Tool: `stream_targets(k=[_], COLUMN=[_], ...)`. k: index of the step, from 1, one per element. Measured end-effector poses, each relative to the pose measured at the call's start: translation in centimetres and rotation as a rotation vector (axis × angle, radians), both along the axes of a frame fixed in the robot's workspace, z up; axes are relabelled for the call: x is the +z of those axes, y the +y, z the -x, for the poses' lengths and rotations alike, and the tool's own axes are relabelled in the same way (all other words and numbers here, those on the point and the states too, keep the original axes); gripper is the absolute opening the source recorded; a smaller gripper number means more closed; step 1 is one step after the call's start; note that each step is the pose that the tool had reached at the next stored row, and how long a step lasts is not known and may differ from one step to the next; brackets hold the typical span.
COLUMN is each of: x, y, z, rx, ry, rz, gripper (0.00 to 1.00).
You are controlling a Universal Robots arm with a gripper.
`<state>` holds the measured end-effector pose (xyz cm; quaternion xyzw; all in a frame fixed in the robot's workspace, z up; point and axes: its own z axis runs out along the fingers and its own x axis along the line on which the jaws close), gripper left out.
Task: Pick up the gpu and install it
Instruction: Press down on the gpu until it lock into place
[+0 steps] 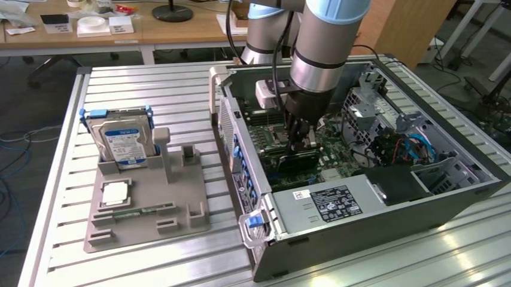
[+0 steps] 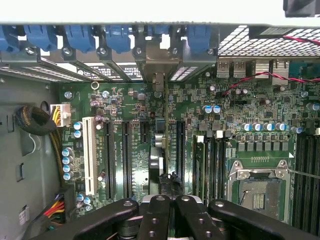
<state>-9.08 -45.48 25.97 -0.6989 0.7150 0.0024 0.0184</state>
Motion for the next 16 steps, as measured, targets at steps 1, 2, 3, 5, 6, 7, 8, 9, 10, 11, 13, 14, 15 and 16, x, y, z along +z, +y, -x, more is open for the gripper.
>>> stream_targets(k=[1,2,3,5,6,7,8,9,10,11,13,14,15,16], x=[0.0,0.0,0.04,0.28,0.57,0.81,1.05,1.3,1.53,1.78,2.29,2.53,2.77,3.0], y=[0.0,0.0,0.01,0.02,0.01,0.01,0.01,0.0,0.0,0.0,0.0,0.0,0.01,0.01], z=[0.0,0.0,0.0,0.0,0.0,0.0,0.0,0.0,0.0,0.0,0.0,0.0,0.0,0.0], rx=[0.0,0.0,0.0,0.0,0.0,0.0,0.0,0.0,0.0,0.0,0.0,0.0,0.0,0.0], ry=[-0.0001,-0.0001,-0.0002,-0.0013,-0.0005,-0.0002,-0.0003,-0.0001,-0.0002,-0.0002,-0.0001,-0.0001,-0.0001,-0.0001], rz=[-0.0001,-0.0002,-0.0006,-0.0027,-0.0008,-0.0002,-0.0005,-0.0003,-0.0002,-0.0002,-0.0002,-0.0001,-0.0001,0.0], gripper=[0.11,0.11,0.11,0.11,0.11,0.11,0.11,0.11,0.11,0.11,0.11,0.11,0.11,0.11])
